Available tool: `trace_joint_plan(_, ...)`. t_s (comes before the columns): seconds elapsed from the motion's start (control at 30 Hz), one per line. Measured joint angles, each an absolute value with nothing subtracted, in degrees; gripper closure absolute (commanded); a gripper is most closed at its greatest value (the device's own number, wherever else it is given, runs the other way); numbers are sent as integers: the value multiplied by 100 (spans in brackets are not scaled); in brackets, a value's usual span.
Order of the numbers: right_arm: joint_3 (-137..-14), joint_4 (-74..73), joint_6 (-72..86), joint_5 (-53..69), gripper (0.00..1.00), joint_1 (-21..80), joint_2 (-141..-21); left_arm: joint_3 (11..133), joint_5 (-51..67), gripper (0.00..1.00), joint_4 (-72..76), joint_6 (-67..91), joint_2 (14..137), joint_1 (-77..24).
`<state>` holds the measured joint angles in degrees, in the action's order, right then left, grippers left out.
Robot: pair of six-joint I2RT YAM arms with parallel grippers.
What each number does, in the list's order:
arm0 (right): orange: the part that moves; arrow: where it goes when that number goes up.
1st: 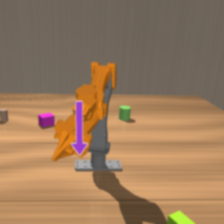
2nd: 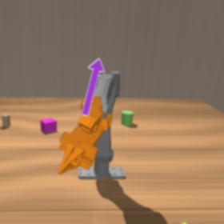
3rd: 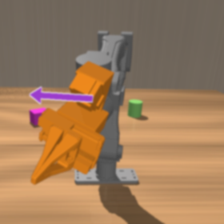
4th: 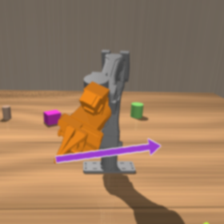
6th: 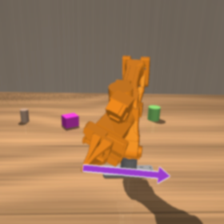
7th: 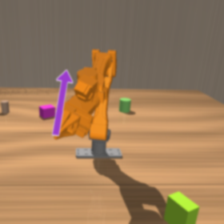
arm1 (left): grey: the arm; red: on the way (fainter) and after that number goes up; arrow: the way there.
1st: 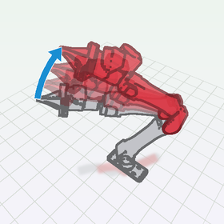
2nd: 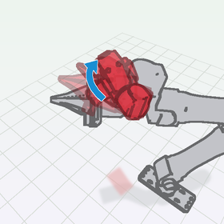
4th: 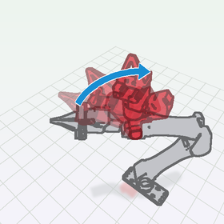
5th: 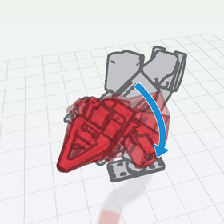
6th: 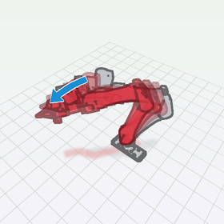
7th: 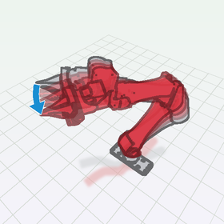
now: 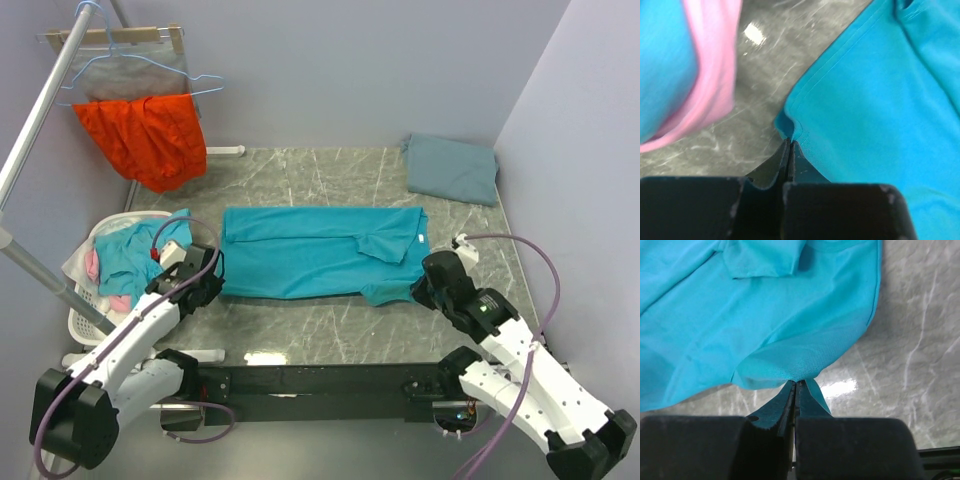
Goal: Fold and stack the t-shirts
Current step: Fold the other side of the tshirt into a rectangle
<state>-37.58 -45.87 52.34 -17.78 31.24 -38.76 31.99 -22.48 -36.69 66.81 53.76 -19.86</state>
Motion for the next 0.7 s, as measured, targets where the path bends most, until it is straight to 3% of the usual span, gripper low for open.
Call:
trace_joint_plan(0.37, -4099, -4084, 4545, -2010, 100, 2867, -4875, 3771, -2451, 98, -3157, 6254, 6438, -1984)
trace_joint_plan(0.7, -4506, -3328, 3787, -1697, 100, 1887, -6097, 4410, -2526, 98, -2652, 5872, 7507, -1747)
